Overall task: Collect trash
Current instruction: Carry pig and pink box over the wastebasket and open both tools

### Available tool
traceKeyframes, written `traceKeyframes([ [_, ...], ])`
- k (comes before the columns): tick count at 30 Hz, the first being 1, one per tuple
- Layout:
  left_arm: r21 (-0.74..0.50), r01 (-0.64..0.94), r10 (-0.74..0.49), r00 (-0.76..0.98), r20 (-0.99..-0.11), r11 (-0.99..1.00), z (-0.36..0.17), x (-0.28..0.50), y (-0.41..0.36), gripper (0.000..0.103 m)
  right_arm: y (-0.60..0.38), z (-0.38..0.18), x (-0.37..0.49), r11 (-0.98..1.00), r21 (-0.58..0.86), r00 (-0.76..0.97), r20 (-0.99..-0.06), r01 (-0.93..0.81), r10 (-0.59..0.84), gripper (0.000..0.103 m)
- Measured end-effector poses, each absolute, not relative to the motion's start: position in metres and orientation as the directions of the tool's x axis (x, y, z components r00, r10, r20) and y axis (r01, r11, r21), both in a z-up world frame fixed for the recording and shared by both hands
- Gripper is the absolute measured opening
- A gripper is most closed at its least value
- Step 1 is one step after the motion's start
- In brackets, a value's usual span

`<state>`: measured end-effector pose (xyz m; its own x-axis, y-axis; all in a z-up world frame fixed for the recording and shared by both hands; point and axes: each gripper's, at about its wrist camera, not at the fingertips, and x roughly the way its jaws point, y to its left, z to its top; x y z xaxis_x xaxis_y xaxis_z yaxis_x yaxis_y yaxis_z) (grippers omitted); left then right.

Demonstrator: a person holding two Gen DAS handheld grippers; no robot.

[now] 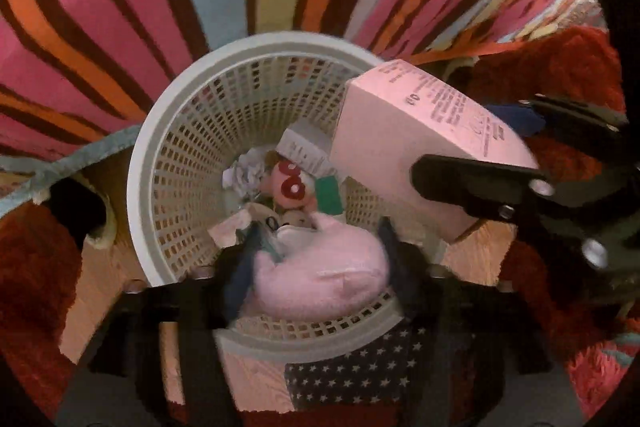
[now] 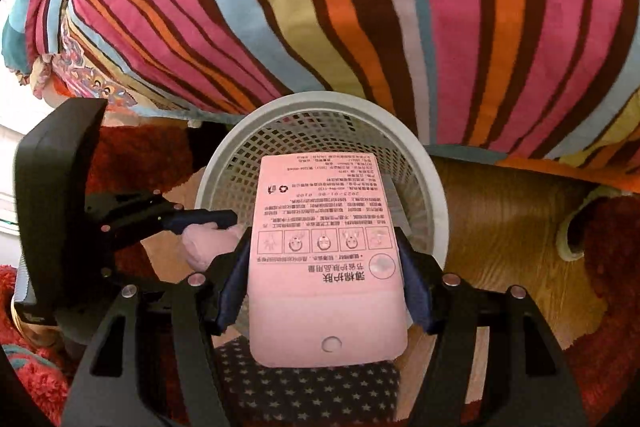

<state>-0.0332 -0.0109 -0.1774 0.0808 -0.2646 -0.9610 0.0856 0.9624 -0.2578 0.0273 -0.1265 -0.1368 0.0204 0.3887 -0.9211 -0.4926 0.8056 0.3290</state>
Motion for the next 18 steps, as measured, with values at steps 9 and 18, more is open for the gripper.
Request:
traceKeyframes([
  [9, -0.252, 0.01, -0.251, 0.094, -0.963, 0.968, -0.178, -0.032, 0.004, 0.083, -0.134, -0.133, 0.027, 0.837, 0.274, 0.088, -0.931, -0.474, 0.355, 0.075],
  [18, -0.239, 0.059, -0.246, 0.255, -0.935, 0.969, -0.124, -0.037, 0.013, 0.083, -0.142, -0.077, 0.016, 0.808, 0.23, 0.194, -0.902, -0.543, 0.387, 0.075],
])
